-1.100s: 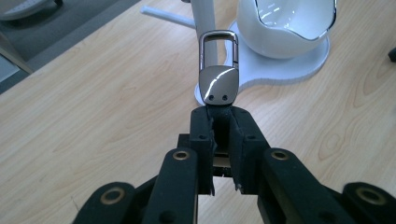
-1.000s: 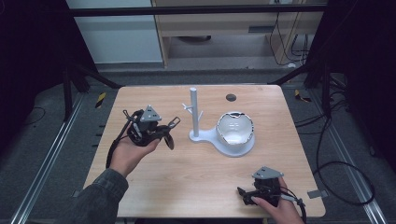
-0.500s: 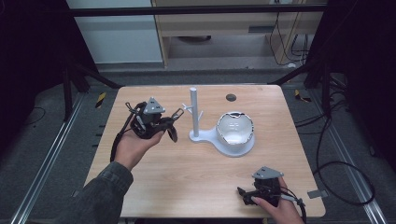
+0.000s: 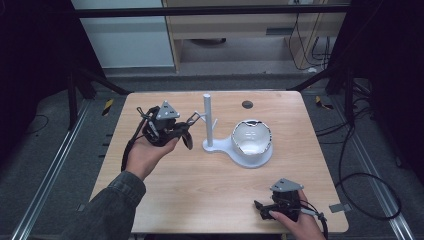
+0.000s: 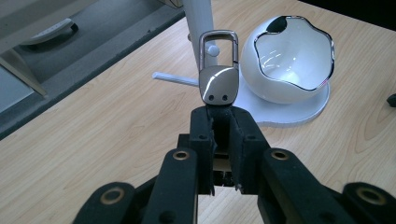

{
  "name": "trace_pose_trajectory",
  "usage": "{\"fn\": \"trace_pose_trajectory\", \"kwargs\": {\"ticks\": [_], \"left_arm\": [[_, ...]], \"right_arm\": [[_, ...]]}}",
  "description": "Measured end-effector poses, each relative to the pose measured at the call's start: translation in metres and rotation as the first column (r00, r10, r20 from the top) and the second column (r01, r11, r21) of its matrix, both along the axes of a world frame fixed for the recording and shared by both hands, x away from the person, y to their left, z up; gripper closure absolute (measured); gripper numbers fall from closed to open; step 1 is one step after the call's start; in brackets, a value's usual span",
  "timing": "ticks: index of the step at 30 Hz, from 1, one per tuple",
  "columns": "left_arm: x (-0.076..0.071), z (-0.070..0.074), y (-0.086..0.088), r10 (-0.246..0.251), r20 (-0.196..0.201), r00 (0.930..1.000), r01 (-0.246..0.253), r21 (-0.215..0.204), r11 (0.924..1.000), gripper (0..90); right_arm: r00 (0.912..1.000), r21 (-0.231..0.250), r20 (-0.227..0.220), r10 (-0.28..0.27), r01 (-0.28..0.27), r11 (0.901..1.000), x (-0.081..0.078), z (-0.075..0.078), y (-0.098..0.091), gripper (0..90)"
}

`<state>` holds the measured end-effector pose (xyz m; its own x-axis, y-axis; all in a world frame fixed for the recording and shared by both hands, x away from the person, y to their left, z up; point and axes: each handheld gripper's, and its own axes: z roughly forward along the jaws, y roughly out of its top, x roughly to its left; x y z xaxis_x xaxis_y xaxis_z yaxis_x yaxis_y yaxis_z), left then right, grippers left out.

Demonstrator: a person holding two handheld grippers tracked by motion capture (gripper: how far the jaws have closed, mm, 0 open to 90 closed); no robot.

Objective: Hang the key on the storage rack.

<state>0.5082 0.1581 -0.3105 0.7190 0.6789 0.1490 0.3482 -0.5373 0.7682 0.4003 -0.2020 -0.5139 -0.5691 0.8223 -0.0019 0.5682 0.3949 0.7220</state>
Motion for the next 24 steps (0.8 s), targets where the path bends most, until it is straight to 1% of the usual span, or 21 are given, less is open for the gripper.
{"fn": "trace_pose_trajectory", "kwargs": {"ticks": [3, 8, 11, 12, 13, 14, 15, 17, 19, 20, 23, 24], "left_arm": [[0.003, -0.001, -0.003, 0.002, 0.0, 1.0, -0.002, 0.0, 1.0, 80.0], [0.008, -0.005, -0.005, 0.011, -0.006, 0.9999, -0.01, 0.019, 0.9998, 80.1], [0.011, -0.007, -0.006, 0.017, -0.014, 0.9998, -0.017, 0.008, 0.9998, 80.1], [0.012, -0.008, -0.006, 0.012, -0.017, 0.9998, -0.012, 0.013, 0.9998, 80.1], [0.012, -0.009, -0.007, 0.015, -0.018, 0.9997, -0.015, 0.009, 0.9999, 80.1], [0.013, -0.009, -0.007, 0.012, -0.019, 0.9997, -0.011, 0.017, 0.9998, 80.0], [0.013, -0.009, -0.008, 0.014, -0.019, 0.9997, -0.014, 0.013, 0.9998, 80.0], [0.014, -0.01, -0.009, 0.011, -0.022, 0.9997, -0.011, 0.02, 0.9997, 80.1], [0.015, -0.012, -0.011, 0.014, -0.024, 0.9996, -0.014, 0.016, 0.9998, 80.0], [0.016, -0.012, -0.011, 0.013, -0.028, 0.9995, -0.013, 0.023, 0.9997, 80.0], [0.017, -0.014, -0.013, 0.014, -0.029, 0.9995, -0.013, 0.024, 0.9996, 80.1], [0.018, -0.015, -0.014, 0.015, -0.029, 0.9994, -0.015, 0.018, 0.9997, 80.1]], "right_arm": [[1.0, -0.001, 0.001, 0.001, -0.001, 1.0, 0.0, 0.0, 0.0, 0.3], [1.0, -0.001, 0.001, 0.001, -0.001, 1.0, 0.0, 0.0, 0.0, 0.3], [1.0, -0.001, 0.001, 0.001, -0.001, 1.0, 0.0, 0.0, 0.0, 0.4], [1.0, -0.001, 0.001, 0.001, -0.001, 1.0, 0.0, 0.0, 0.0, 0.4], [1.0, 0.0, 0.0, 0.0, 0.0, 1.0, 0.0, 0.0, 0.0, 0.4], [1.0, -0.001, 0.0, 0.0, 0.0, 1.0, 0.0, 0.0, 0.0, 0.4], [1.0, 0.0, 0.0, 0.0, 0.0, 1.0, 0.0, 0.0, 0.0, 0.4], [1.0, 0.0, 0.0, 0.0, 0.0, 1.0, 0.0, 0.0, 0.0, 0.4], [1.0, 0.0, 0.0, 0.0, 0.0, 1.0, 0.0, 0.0, 0.0, 0.4], [1.0, -0.001, 0.003, 0.001, -0.001, 1.0, 0.0, 0.0, 0.0, 0.4], [1.0, -0.001, 0.002, 0.001, -0.001, 1.0, 0.0, 0.0, 0.0, 0.3], [1.0, -0.001, 0.002, 0.001, -0.001, 1.0, 0.0, 0.0, 0.0, 0.4]]}}
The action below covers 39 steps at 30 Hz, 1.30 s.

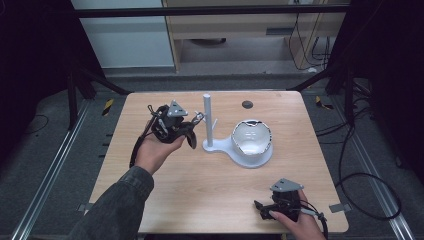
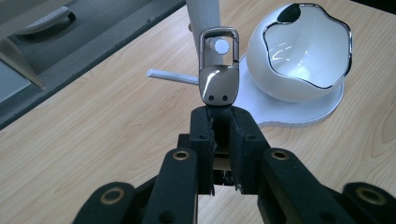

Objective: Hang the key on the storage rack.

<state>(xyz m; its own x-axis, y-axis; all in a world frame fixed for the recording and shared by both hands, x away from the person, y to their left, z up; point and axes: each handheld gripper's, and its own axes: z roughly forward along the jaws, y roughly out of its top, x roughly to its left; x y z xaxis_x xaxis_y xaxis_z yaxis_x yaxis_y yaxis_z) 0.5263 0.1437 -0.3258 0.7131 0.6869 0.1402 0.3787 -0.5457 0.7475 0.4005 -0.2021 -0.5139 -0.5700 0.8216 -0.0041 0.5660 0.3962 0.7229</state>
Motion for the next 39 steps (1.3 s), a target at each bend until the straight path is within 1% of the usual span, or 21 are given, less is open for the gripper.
{"fn": "trace_pose_trajectory", "kwargs": {"ticks": [9, 11, 13, 16, 19, 21, 24, 25, 26, 27, 32, 38, 39], "left_arm": [[0.003, -0.004, -0.003, -0.001, -0.001, 1.0, 0.001, 0.009, 1.0, 80.1], [0.004, -0.005, -0.004, 0.005, 0.001, 1.0, -0.005, 0.001, 1.0, 80.2], [0.005, -0.006, -0.003, 0.004, -0.002, 1.0, -0.004, 0.007, 1.0, 80.2], [0.006, -0.009, -0.004, 0.01, -0.003, 0.9999, -0.01, -0.001, 1.0, 80.2], [0.006, -0.01, -0.005, 0.01, -0.001, 1.0, -0.01, 0.007, 0.9999, 80.2], [0.007, -0.012, -0.006, 0.014, -0.003, 0.9999, -0.014, -0.002, 0.9999, 80.2], [0.008, -0.014, -0.007, 0.014, -0.004, 0.9999, -0.014, 0.003, 0.9999, 80.2], [0.009, -0.016, -0.008, 0.018, -0.003, 0.9998, -0.018, -0.005, 0.9998, 80.3], [0.009, -0.016, -0.008, 0.016, -0.003, 0.9999, -0.016, 0.001, 0.9999, 80.3], [0.01, -0.018, -0.008, 0.02, -0.004, 0.9998, -0.02, -0.009, 0.9998, 80.3], [0.012, -0.022, -0.012, 0.015, -0.006, 0.9999, -0.015, -0.012, 0.9998, 80.2], [0.013, -0.025, -0.016, 0.018, -0.001, 0.9998, -0.018, -0.011, 0.9998, 80.2], [0.014, -0.027, -0.017, 0.026, 0.002, 0.9997, -0.026, -0.017, 0.9995, 80.3]], "right_arm": [[1.0, 0.0, 0.0, 0.0, 0.0, 1.0, 0.0, 0.0, 0.0, 0.4], [1.0, 0.0, 0.0, 0.0, 0.0, 1.0, 0.0, 0.0, 0.0, 0.3], [1.0, 0.0, 0.0, 0.0, 0.0, 1.0, 0.0, 0.0, 0.0, 0.4], [1.0, 0.0, 0.0, 0.0, 0.0, 1.0, 0.0, 0.0, 0.0, 0.4], [1.0, 0.0, 0.0, 0.0, 0.0, 1.0, 0.0, 0.0, 0.0, 0.4], [1.0, 0.0, 0.0, 0.0, 0.0, 1.0, 0.0, 0.0, 0.0, 0.4], [1.0, 0.0, 0.0, 0.0, 0.0, 1.0, 0.0, 0.0, 0.0, 0.4], [1.0, 0.001, 0.0, 0.0, 0.0, 1.0, 0.0, 0.0, 0.0, 0.4], [1.0, 0.001, 0.0, 0.0, 0.0, 1.0, 0.0, 0.0, 0.0, 0.4], [1.0, 0.0, 0.0, 0.0, 0.0, 1.0, 0.0, 0.0, 0.0, 0.4], [1.0, 0.0, 0.0, 0.0, 0.0, 1.0, 0.0, 0.0, 0.0, 0.4], [1.0, 0.001, -0.002, -0.001, 0.001, 1.0, 0.0, 0.0, 0.0, 0.4], [1.0, 0.0, 0.0, 0.0, 0.0, 1.0, 0.0, 0.0, 0.0, 0.4]]}}
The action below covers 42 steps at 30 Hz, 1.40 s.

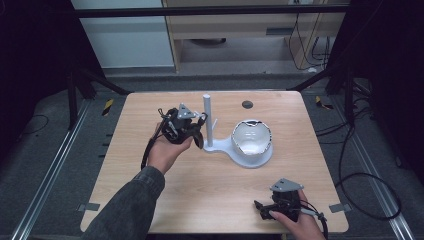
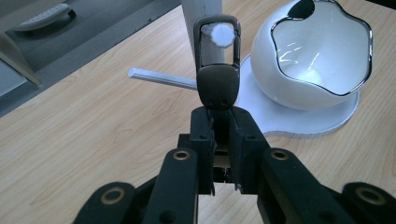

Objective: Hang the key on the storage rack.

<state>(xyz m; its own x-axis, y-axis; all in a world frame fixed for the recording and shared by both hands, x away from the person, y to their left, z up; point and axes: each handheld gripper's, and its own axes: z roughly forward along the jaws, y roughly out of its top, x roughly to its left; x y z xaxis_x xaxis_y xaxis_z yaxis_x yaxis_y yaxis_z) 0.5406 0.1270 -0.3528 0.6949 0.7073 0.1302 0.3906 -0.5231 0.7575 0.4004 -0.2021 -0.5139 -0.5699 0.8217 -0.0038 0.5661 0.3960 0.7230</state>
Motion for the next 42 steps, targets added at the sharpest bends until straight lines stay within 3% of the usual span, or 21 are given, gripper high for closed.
{"fn": "trace_pose_trajectory", "kwargs": {"ticks": [42], "left_arm": [[0.009, -0.016, -0.01, 0.052, 0.0, 0.9986, -0.052, -0.072, 0.996, 79.8]], "right_arm": [[1.0, 0.0, 0.0, 0.0, 0.0, 1.0, 0.0, 0.0, 0.0, 0.4]]}}
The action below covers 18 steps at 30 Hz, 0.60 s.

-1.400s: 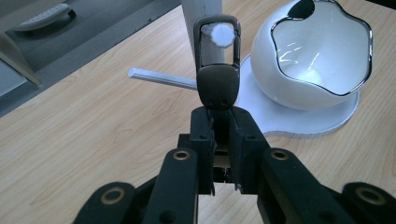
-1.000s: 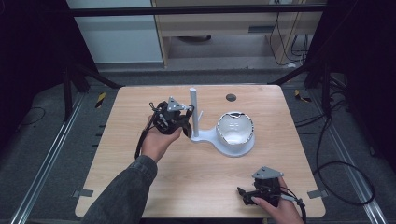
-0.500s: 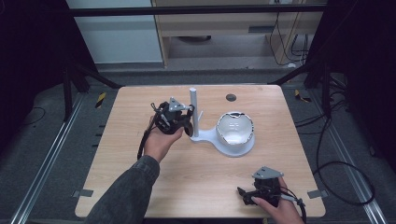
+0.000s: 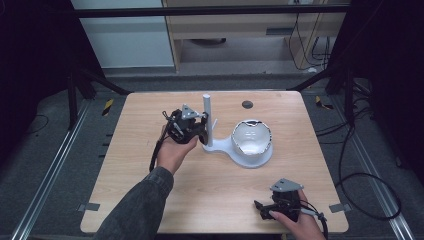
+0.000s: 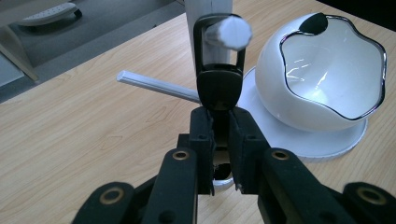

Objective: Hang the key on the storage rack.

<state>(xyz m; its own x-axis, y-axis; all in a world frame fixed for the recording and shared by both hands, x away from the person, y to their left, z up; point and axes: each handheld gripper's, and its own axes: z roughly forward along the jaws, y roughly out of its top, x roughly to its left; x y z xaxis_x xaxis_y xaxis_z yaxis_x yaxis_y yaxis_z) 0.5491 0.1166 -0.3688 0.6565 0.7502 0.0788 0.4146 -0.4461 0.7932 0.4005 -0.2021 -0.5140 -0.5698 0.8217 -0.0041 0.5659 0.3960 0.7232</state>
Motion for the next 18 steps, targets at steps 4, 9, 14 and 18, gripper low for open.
{"fn": "trace_pose_trajectory", "kwargs": {"ticks": [4, 9, 14, 18], "left_arm": [[0.0002, -0.0004, -0.0005, 0.001, -0.003, 1.0, -0.001, -0.005, 1.0, 79.7], [0.0003, -0.0007, -0.0011, 0.005, 0.004, 1.0, -0.005, -0.011, 0.9999, 77.9], [-0.0028, -0.0008, -0.0002, 0.005, 0.016, 0.9999, -0.005, 0.002, 1.0, 73.1], [-0.0057, -0.0017, 0.0021, 0.012, 0.025, 0.9996, -0.012, 0.005, 0.9999, 67.5]], "right_arm": [[1.0, 0.0, -0.003, -0.001, 0.001, 1.0, -0.0001, 0.0001, 0.0001, 0.4], [1.0, -0.001, -0.001, -0.001, 0.001, 1.0, -0.0001, 0.0001, 0.0, 0.4], [1.0, -0.001, 0.0, 0.0, 0.0, 1.0, 0.0, 0.0, 0.0, 0.4], [1.0, 0.0, -0.001, -0.001, 0.001, 1.0, 0.0, 0.0, 0.0, 0.4]]}}
